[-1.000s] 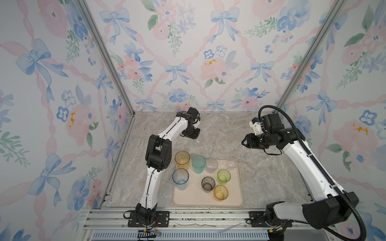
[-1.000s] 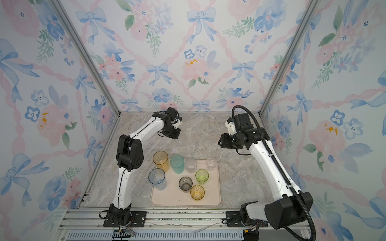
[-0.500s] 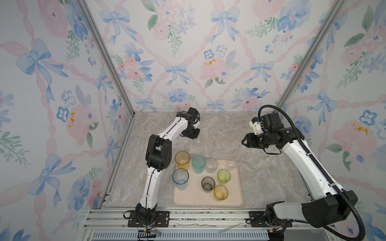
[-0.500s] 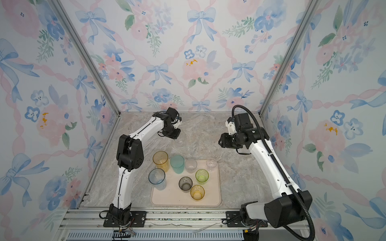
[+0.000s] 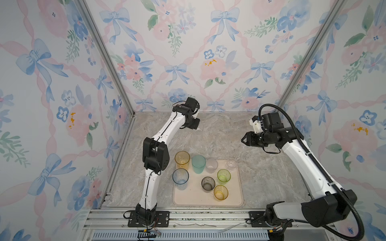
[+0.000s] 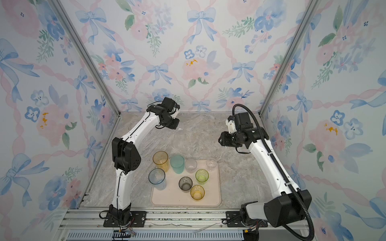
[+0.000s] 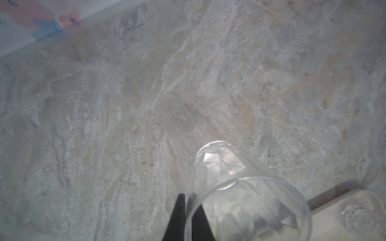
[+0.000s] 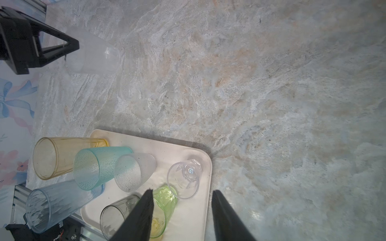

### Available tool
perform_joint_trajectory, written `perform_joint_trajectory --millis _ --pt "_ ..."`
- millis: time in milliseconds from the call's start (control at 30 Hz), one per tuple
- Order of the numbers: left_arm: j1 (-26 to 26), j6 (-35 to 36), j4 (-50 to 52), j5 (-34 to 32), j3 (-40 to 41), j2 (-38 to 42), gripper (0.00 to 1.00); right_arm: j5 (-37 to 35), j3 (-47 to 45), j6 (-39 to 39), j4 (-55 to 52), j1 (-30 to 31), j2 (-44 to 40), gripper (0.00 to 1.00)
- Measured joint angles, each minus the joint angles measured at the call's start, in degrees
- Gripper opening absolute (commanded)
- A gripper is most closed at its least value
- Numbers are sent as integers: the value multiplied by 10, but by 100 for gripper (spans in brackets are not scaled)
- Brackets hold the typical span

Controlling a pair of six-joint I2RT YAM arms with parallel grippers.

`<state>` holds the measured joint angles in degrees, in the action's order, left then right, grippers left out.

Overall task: Place the glasses into the tray
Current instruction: Pick up the glass from the top-center of the table, then place the glass on the tray.

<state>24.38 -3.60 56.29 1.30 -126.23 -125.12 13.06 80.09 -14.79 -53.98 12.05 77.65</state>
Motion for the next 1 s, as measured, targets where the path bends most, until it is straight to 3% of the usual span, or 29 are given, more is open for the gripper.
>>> perform_joint_trajectory --millis 267,467,667,1000 --pt "66 17 1 1 0 83 9 -16 -16 -41 28 -64 1 48" --pt "156 47 -1 19 10 142 9 -37 -22 -76 50 -75 3 48" --pt "252 82 -4 19 97 214 9 -49 -73 -99 84 -84 -10 48" --pt "423 112 -4 -20 165 223 9 -12 -135 -101 107 -201 -109 48"
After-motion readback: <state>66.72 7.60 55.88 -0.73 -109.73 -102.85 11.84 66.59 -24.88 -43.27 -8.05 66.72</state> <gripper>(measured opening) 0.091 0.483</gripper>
